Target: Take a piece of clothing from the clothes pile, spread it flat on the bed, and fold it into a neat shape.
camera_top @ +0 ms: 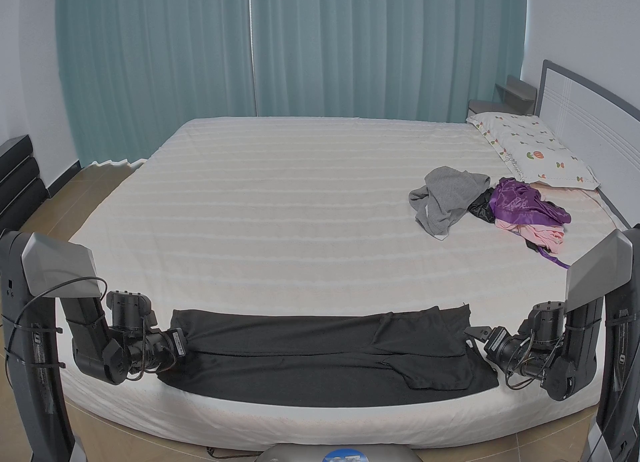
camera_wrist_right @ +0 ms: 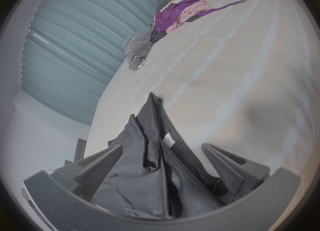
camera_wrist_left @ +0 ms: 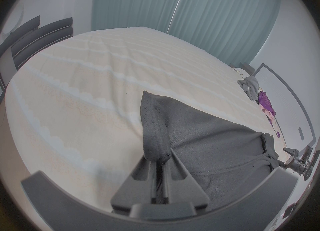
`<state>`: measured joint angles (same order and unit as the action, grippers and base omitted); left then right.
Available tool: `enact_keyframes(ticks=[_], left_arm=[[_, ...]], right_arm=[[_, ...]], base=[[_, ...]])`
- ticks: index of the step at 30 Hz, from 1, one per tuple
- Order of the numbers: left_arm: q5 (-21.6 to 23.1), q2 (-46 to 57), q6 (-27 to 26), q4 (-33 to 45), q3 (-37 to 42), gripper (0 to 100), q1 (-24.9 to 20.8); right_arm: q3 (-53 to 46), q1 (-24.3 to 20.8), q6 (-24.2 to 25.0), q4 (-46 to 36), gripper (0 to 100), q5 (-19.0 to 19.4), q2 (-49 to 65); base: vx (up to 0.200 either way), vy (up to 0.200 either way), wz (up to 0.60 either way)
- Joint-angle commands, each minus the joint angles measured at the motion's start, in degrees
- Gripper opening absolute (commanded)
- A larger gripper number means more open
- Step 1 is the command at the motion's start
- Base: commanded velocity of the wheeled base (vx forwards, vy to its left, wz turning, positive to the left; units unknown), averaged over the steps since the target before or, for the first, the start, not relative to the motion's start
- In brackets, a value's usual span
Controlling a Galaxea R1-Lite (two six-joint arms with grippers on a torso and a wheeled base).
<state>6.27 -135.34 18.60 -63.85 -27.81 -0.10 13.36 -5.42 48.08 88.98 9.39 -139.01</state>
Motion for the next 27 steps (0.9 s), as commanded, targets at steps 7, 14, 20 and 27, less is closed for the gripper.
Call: enact_keyframes(ticks=[7,14,20,27], left_arm=[[-0.47,1.48,3.63,-0.31,0.12,0,0.01],[-0.55,1.66,4.42,-0.31,0.21,0,-0.52],[-0.55,1.75,4.95,-0.31,-0.05,0,-0.61],[-0.55,2.89,7.85,-0.39,-0.76,0,-1.31]], right_arm=[[0.0,-0.02,0.08,0.23,100,0.02,-0.03],[0.0,-0.02,0.08,0.23,100,0.11,-0.03],[0.0,-0.02,0.08,0.32,100,0.11,-0.03],[0.09,-0.02,0.08,0.32,100,0.11,-0.03]], base=[[0.0,0.0,0.0],[-0.086,0.0,0.0],[0.0,0.0,0.0],[0.0,-0.057,0.0]])
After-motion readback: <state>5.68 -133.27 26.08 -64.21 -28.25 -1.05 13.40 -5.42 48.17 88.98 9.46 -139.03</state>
